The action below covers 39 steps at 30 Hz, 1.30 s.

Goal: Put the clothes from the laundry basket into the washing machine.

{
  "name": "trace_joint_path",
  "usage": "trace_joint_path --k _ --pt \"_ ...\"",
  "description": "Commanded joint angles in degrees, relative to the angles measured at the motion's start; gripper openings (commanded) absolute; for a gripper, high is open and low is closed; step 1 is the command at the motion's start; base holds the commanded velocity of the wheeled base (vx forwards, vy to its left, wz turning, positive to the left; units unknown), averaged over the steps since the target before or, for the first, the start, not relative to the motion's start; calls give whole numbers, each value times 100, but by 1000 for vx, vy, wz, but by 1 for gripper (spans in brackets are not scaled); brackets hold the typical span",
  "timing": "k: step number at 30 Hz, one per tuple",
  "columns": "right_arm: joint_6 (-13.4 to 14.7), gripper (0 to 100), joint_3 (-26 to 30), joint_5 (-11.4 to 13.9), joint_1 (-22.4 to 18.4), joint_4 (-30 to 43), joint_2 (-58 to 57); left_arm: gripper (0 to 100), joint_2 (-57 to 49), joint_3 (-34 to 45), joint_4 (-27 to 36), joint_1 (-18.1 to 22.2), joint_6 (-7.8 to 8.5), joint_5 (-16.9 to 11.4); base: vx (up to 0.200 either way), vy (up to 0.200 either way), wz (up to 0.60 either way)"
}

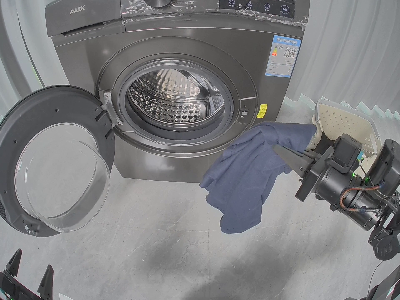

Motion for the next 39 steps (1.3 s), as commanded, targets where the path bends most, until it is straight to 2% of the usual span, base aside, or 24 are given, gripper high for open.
trace_joint_path --k 1,4,10,19,24,27,36,39 --pt "39 0 9 -14 80 -206 330 100 -60 101 -13 1 31 18 0 0 0" --pt "22 0 -62 -76 177 -399 515 100 -68 101 -13 10 22 18 0 0 0" --pt "13 0 -220 -357 362 -408 655 100 -68 101 -22 10 31 18 0 0 0" --pt "39 0 -238 -375 388 -417 655 100 -77 101 -5 19 154 9 0 0 0" --pt "39 0 -202 -375 397 -435 638 100 -77 101 -13 10 154 9 0 0 0" --pt "39 0 -211 -375 397 -435 638 100 -77 101 -5 27 180 9 0 200 0" --pt "39 0 -229 -383 406 -435 629 100 -77 101 -13 10 137 9 0 0 0" --pt "39 0 -238 -383 476 -426 647 100 -77 101 -13 27 172 9 0 0 0"
